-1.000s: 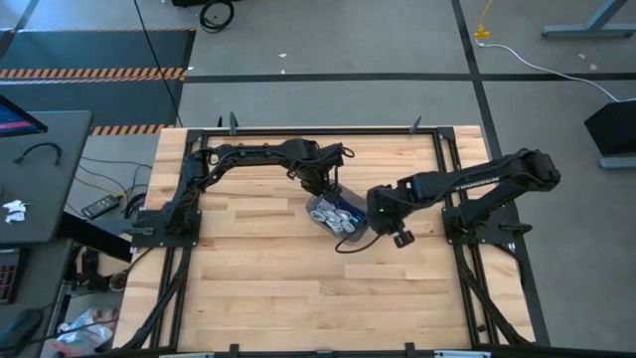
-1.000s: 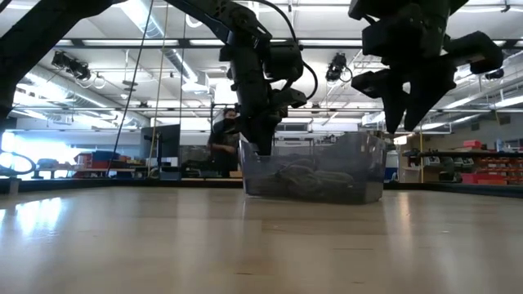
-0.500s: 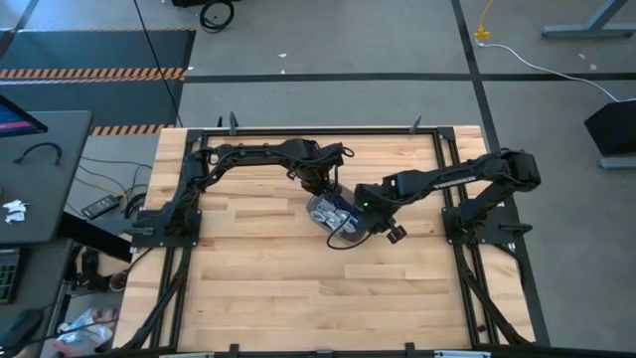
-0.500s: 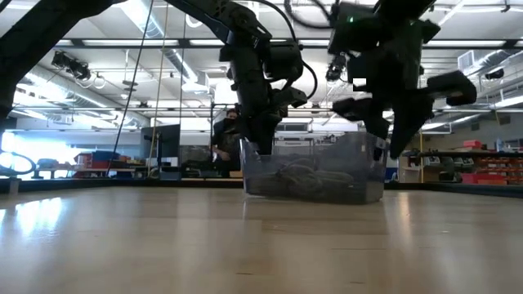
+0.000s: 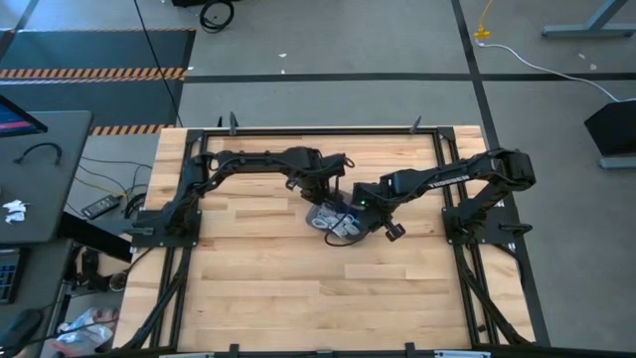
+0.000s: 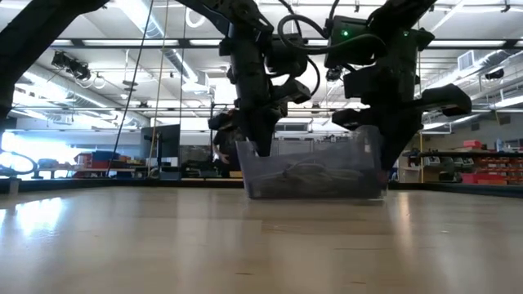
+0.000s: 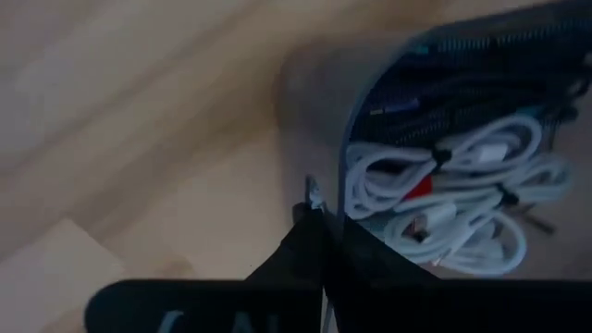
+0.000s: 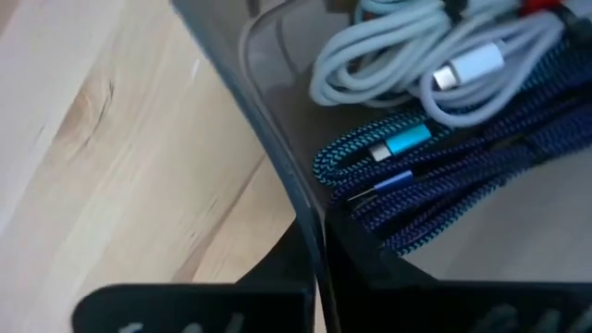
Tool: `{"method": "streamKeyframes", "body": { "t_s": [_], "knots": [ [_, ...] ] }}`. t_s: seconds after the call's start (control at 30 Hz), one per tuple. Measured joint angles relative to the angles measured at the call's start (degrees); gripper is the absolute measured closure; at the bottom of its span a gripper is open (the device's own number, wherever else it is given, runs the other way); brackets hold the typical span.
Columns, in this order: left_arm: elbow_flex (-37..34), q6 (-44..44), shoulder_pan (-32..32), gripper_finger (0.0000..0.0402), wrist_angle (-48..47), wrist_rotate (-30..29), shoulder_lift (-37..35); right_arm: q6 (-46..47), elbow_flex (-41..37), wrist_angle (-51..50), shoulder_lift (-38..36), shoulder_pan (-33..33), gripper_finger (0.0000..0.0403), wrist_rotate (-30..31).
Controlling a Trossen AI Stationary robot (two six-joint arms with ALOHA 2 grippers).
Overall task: Pick and place USB-C Cables
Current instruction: Move the gray bin to the center of the table
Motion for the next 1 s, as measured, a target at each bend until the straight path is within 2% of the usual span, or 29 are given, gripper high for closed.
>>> {"method": "streamKeyframes", "body": {
  "t_s": [0.13,0.27,0.47,0.73,1.0],
  "knots": [
    [0.11,-2.45,-2.12,0.0395,-1.98,0.35,-0.17,-1.44,-0.06,-0.19,-0.19,-0.59,0.0393,0.34],
    [0.11,-5.17,-3.86,0.0395,-3.99,3.49,-0.23,-3.85,-0.06,0.15,-0.19,-0.62,0.0393,0.81],
    [0.11,-6.59,-5.10,0.0395,-5.55,3.96,-0.25,-5.27,0.81,0.60,-0.22,0.30,0.0393,1.52],
    [-0.02,-6.50,-2.72,0.0395,-14.16,-0.02,-2.64,-5.64,6.90,1.28,0.33,1.74,0.0398,2.08],
    [-0.10,-7.76,0.47,0.0395,-11.37,-4.24,-5.96,-1.94,7.72,0.34,0.02,2.47,0.0399,-2.13]
  ]
}}
